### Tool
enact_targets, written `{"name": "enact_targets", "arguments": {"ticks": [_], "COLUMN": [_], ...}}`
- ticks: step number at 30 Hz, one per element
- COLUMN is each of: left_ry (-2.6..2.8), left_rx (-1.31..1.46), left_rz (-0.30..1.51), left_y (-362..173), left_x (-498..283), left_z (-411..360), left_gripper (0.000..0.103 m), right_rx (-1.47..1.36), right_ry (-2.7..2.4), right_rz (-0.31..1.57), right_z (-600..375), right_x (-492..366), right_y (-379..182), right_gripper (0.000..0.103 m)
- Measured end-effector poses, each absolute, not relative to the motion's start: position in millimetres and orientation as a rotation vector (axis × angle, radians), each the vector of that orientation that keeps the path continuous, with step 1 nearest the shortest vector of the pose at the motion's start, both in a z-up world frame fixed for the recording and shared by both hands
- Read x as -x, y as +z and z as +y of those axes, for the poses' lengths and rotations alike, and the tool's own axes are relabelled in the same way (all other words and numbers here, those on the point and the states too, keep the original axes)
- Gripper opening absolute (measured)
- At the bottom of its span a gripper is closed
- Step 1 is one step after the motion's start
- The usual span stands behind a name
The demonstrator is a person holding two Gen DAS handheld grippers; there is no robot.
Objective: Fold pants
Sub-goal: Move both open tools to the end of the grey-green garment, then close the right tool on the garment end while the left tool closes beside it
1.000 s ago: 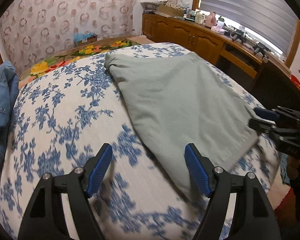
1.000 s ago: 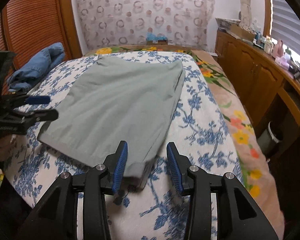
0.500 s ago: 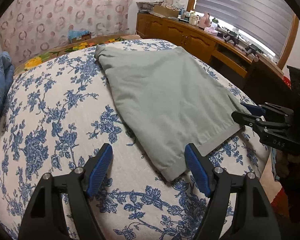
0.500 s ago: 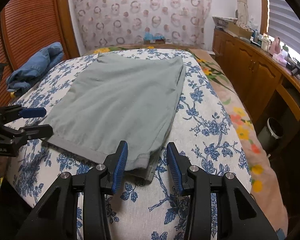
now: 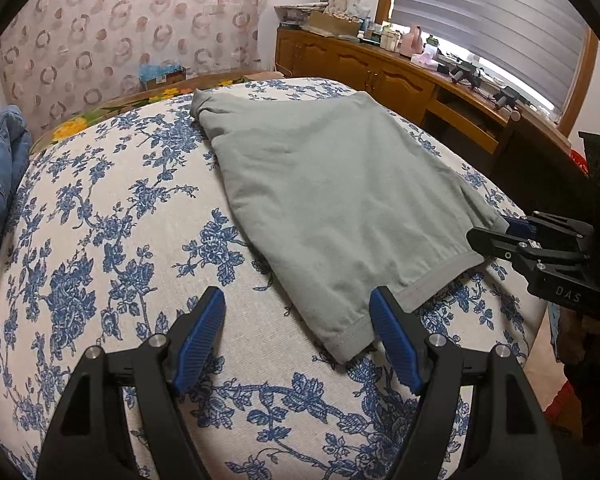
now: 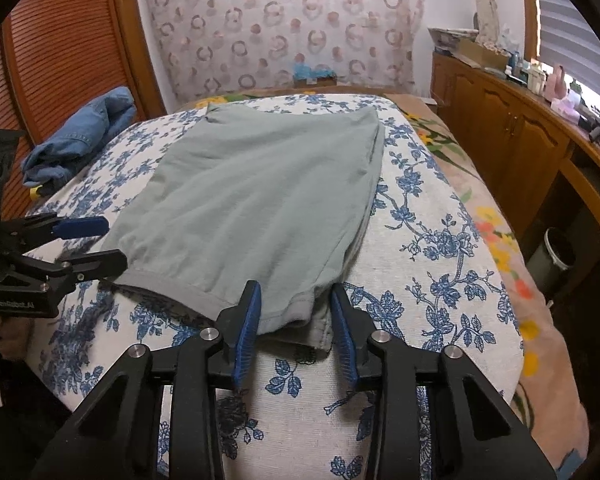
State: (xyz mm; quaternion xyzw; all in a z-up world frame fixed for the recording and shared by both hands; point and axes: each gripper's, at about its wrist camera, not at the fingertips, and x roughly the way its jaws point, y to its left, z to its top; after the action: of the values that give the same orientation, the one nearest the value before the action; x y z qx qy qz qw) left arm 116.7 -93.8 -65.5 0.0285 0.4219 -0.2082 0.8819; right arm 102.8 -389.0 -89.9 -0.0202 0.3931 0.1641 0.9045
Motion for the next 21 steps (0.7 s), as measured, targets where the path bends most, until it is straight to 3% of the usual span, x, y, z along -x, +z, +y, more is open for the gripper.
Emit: {"name": "enact_targets", "arguments": {"ticks": [8, 16, 21], "left_ry": [-0.436, -0.494, -0.486], "left_rx": [-0.034, 0.056, 0.073], "left_rz": [0.884, 0.879, 0.887], "left_y": [-63, -63, -63], "left_x": [-116, -108, -105], "left_z": [-92, -93, -96], "left_gripper": [0.075, 0.044, 0.041], "right_rx": [0.033, 0.034, 0.017], "right_ry": [0.38, 0.379, 0.391], "right_rz": [0.792, 0.784, 0.784], "right_z": [-389, -386, -387], "right_x": [-100, -100, -101], "right_y": [-90, -90, -90], "right_gripper": [0.013, 0.013, 0.009]}}
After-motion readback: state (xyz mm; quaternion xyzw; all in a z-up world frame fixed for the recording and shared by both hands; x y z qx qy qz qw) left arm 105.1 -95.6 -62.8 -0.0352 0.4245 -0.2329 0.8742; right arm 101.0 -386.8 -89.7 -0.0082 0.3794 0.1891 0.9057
